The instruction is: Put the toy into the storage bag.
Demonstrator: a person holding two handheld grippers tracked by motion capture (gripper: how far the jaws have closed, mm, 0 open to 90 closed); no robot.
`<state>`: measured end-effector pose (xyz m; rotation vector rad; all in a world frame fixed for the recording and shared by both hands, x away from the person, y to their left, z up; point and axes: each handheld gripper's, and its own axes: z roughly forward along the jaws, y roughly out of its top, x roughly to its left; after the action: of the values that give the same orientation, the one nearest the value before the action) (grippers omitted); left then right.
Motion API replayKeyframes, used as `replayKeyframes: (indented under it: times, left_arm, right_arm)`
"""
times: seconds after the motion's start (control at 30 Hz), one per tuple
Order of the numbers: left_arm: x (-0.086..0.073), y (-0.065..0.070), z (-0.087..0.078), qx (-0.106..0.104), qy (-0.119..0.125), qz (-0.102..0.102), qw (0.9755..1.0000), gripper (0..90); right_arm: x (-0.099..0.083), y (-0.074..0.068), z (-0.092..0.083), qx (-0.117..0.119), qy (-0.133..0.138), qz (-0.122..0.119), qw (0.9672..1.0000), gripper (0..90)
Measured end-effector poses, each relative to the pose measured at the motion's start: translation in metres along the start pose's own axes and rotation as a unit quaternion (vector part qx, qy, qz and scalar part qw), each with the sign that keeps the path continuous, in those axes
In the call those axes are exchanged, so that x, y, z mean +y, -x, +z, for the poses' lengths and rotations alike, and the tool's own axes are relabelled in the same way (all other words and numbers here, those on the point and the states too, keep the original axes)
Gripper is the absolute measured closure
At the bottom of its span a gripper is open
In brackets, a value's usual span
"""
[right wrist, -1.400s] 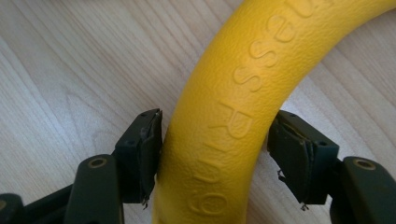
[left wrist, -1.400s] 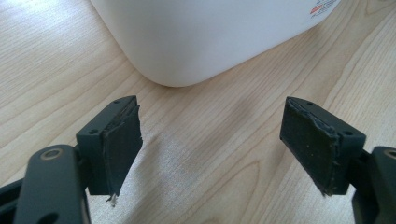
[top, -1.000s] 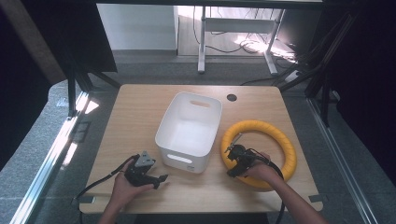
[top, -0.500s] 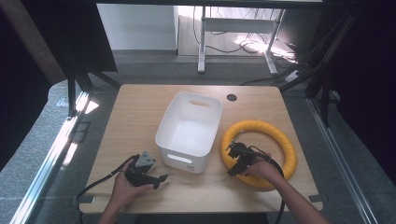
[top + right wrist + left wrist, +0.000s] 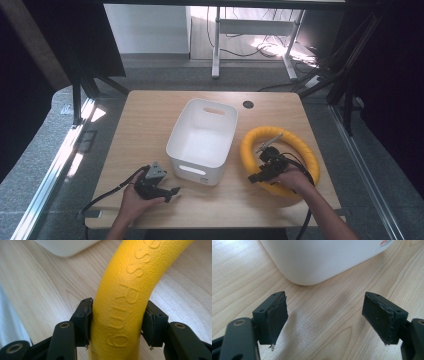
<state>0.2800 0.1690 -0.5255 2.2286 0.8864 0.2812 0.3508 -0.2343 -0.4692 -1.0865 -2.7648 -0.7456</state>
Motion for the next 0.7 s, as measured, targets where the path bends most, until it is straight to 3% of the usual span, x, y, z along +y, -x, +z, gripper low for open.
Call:
replayKeyframes:
  times: [0.2, 0.43, 0.7]
  left_arm:
    - [0.0, 0.0, 0.0, 0.0, 0.0, 0.0, 1.0, 20.4]
    - [0.0, 0.0, 0.001, -0.001, 0.0, 0.0, 1.0, 20.4]
    - [0.0, 0.0, 0.001, -0.001, 0.0, -0.001, 1.0, 20.4]
  right_arm:
    - [-0.004, 0.003, -0.013, 0.013, 0.031, 0.003, 0.9994, 48.6]
    - [-0.007, 0.003, -0.018, 0.014, 0.047, 0.003, 0.9988, 48.6]
    - [-0.011, 0.007, -0.031, 0.022, 0.093, 0.009, 0.9954, 48.7]
